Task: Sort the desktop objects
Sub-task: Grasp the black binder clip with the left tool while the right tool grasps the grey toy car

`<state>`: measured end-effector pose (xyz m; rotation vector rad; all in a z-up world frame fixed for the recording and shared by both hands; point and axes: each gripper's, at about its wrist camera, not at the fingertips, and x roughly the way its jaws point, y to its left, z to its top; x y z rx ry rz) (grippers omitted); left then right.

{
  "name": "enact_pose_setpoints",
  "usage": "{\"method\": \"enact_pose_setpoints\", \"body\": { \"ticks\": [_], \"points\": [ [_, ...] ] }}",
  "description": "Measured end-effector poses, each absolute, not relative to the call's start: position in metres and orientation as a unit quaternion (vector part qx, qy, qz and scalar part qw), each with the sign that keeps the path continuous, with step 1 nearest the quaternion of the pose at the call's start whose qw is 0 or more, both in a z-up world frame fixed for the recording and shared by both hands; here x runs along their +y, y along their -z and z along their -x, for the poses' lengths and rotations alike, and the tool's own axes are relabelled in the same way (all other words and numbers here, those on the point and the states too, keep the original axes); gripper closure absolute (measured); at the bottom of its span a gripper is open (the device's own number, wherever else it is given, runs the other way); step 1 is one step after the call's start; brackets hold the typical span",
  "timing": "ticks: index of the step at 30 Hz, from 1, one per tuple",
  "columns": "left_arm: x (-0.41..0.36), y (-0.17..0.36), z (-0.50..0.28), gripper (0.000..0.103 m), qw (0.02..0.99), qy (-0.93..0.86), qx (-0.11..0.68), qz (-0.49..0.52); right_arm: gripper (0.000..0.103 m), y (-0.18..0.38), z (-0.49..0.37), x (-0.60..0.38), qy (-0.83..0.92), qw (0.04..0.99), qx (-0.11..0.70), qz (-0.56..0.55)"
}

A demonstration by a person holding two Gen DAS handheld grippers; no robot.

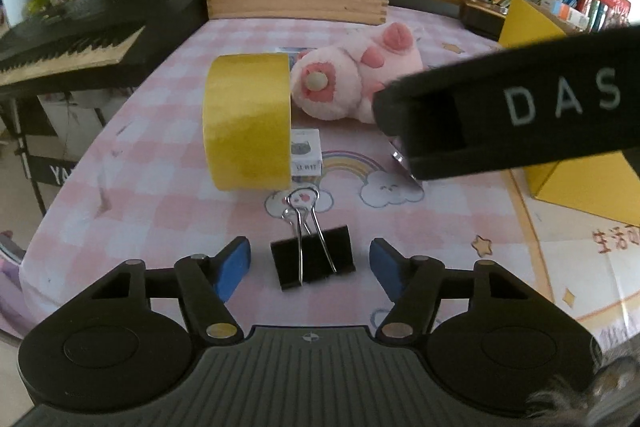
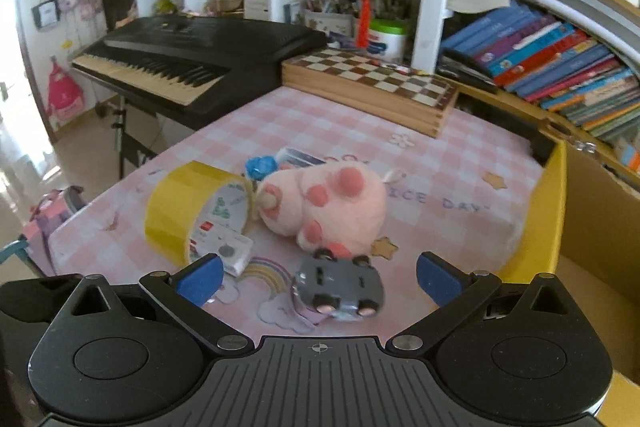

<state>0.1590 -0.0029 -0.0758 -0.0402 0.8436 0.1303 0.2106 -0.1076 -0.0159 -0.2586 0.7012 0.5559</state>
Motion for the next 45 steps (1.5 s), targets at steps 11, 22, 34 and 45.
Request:
{"method": "enact_pose_setpoints", "body": {
  "ticks": [11,22,34,45],
  "points": [
    [-0.001,0.074,-0.159,0.051,0.911,-0.077,0.405,0.022,0.002,0.022,-0.230,-0.126,-0.203,0.896,0.382,0.101],
    [-0.004,0.072,-0.158,0.050,0.908,-0.088,0.409,0.024,0.001,0.041,-0.232,-0.138,-0.278,0.863,0.411,0.093],
    [0.025,0.058,-0.141,0.064,0.919,-0.101,0.373,0.078,0.002,0.071,-0.268,-0.116,-0.307,0.833,0.445,0.120],
    [0.029,0.041,-0.135,0.064,0.922,-0.079,0.365,0.105,0.035,0.065,-0.264,-0.122,-0.294,0.850,0.428,0.095]
  ]
}}
